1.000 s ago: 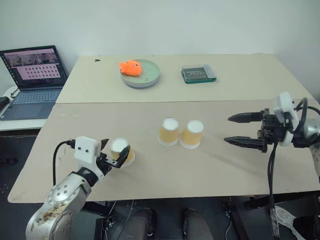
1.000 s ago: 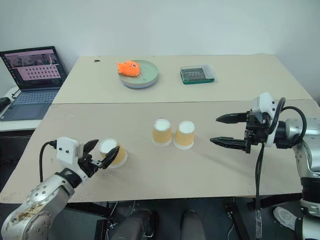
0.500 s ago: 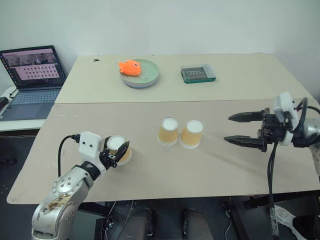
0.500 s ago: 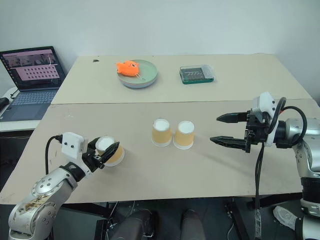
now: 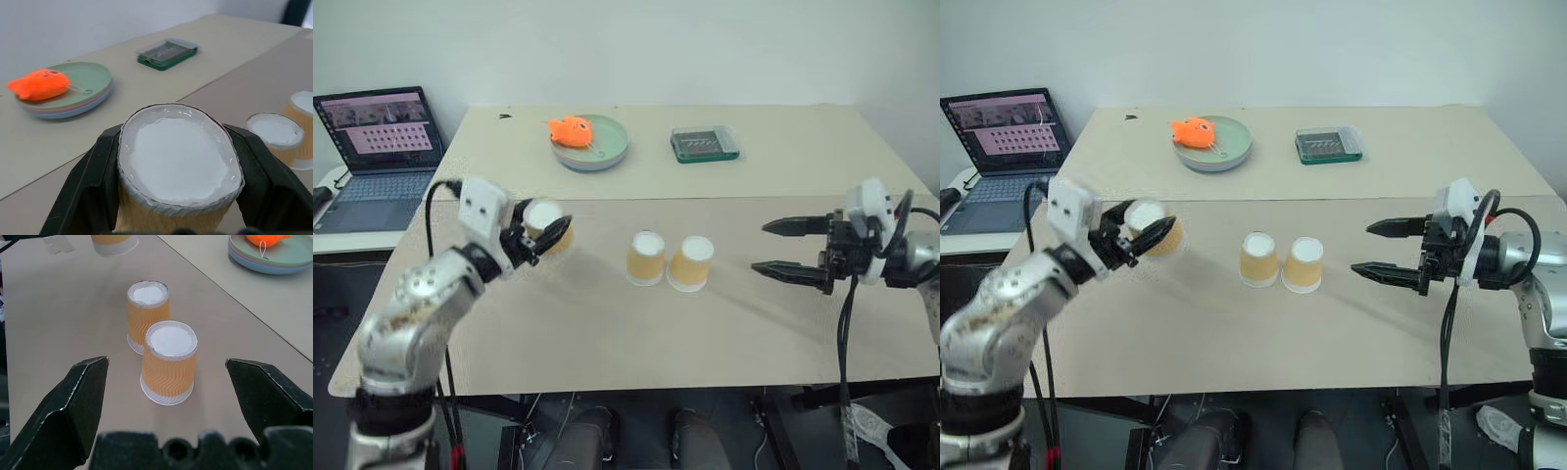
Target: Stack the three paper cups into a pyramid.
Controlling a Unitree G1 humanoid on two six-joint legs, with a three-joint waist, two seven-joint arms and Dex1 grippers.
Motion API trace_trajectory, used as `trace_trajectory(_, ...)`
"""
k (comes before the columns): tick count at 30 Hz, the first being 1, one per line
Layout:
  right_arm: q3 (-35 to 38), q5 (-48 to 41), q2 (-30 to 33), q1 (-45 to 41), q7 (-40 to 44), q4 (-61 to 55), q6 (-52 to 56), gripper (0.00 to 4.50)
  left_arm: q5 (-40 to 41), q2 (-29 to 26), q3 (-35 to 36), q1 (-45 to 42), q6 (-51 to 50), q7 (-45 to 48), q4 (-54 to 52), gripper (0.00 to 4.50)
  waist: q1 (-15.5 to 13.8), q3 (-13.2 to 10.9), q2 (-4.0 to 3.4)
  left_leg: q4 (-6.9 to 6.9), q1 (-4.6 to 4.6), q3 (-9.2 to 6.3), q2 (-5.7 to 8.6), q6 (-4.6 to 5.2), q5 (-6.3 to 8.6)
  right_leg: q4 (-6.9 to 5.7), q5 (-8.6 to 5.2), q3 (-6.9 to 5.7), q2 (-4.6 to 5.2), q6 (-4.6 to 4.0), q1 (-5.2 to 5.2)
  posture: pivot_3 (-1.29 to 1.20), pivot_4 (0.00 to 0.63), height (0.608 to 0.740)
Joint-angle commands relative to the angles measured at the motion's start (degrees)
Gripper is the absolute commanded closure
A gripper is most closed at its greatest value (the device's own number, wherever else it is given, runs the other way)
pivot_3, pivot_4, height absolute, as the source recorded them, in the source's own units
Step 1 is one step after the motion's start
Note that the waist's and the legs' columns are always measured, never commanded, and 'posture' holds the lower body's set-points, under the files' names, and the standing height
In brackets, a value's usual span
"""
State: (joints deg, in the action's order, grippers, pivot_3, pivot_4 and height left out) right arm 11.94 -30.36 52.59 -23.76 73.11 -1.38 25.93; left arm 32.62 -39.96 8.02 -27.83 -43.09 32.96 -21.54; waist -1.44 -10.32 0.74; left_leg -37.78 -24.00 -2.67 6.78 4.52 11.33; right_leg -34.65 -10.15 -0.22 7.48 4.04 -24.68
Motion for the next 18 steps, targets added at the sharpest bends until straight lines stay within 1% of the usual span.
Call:
trace_trajectory(1,1.06,-0.89,-0.98,-1.39,-2.35,-1.91,-0.55,0.00,0.44,-1.73,-4.94,-14.00,2.04,13.21,12.21,1.97,-0.01,0.00,0.01,0.00,-0.05,0.01,0.01,0.00,0.00,-0.03,0.05,0.02,0.00,-0.08,-0.06,0.00,0.150,0.740)
trace_trajectory(3,0.51,-0.86,-1.75,-1.34,-3.21,-2.46,-0.60,0.00,-2.22,-0.49,-8.80,-22.22,6.16,19.56,22.01,1.97,-0.29,-0.04,0.07,-0.04,-0.19,-0.01,0.06,-0.08,-0.06,-0.13,0.09,-0.05,0.00,-0.14,-0.22,0.00,0.150,0.740)
trace_trajectory(7,0.01,-0.27,-2.40,-0.82,-4.38,-3.30,-0.95,0.00,-7.04,5.26,-14.14,-35.07,13.67,28.68,39.86,1.97,-0.52,-0.04,0.08,-0.05,-0.26,0.01,0.15,-0.04,-0.06,-0.18,0.22,-0.01,0.04,-0.34,-0.30,0.00,0.150,0.740)
trace_trajectory(9,-0.10,-0.08,-2.42,-0.60,-4.69,-3.36,-1.20,0.00,-8.48,6.97,-14.79,-38.21,15.87,31.45,45.34,1.97,-0.58,-0.06,0.10,-0.06,-0.34,0.00,0.17,-0.01,-0.06,-0.17,0.24,-0.01,0.04,-0.36,-0.36,0.00,0.150,0.740)
trace_trajectory(10,-0.03,-0.15,-2.59,-0.09,-5.17,-4.02,-1.22,0.00,-8.68,10.19,-15.31,-41.88,16.43,33.69,51.13,1.97,-0.41,-0.07,0.11,-0.06,-0.38,0.00,0.17,0.00,-0.05,-0.17,0.23,-0.01,0.05,-0.36,-0.40,0.00,0.150,0.740)
trace_trajectory(12,-0.03,-0.24,-2.84,0.50,-6.08,-4.94,-1.22,0.00,-9.11,14.91,-15.47,-47.01,17.37,36.39,59.60,1.97,-0.53,-0.10,0.18,-0.06,-0.42,-0.01,0.17,0.02,-0.05,-0.21,0.23,-0.01,0.05,-0.36,-0.46,0.00,0.150,0.740)
trace_trajectory(13,-0.15,-0.22,-2.97,0.59,-6.50,-5.18,-1.21,0.00,-9.49,16.40,-15.14,-48.71,17.97,37.25,62.81,1.97,-0.59,-0.11,0.18,-0.07,-0.51,-0.02,0.17,0.05,-0.05,-0.21,0.24,-0.05,0.04,-0.36,-0.52,0.00,0.150,0.740)
trace_trajectory(18,-0.33,-0.34,-3.14,1.63,-8.23,-7.24,-0.66,0.00,-10.33,22.17,-13.80,-54.34,17.73,41.96,72.20,1.97,-0.17,-0.12,0.20,-0.14,-0.65,-0.05,0.19,0.21,-0.01,-0.20,0.23,-0.09,0.07,-0.33,-0.57,0.00,0.150,0.740)
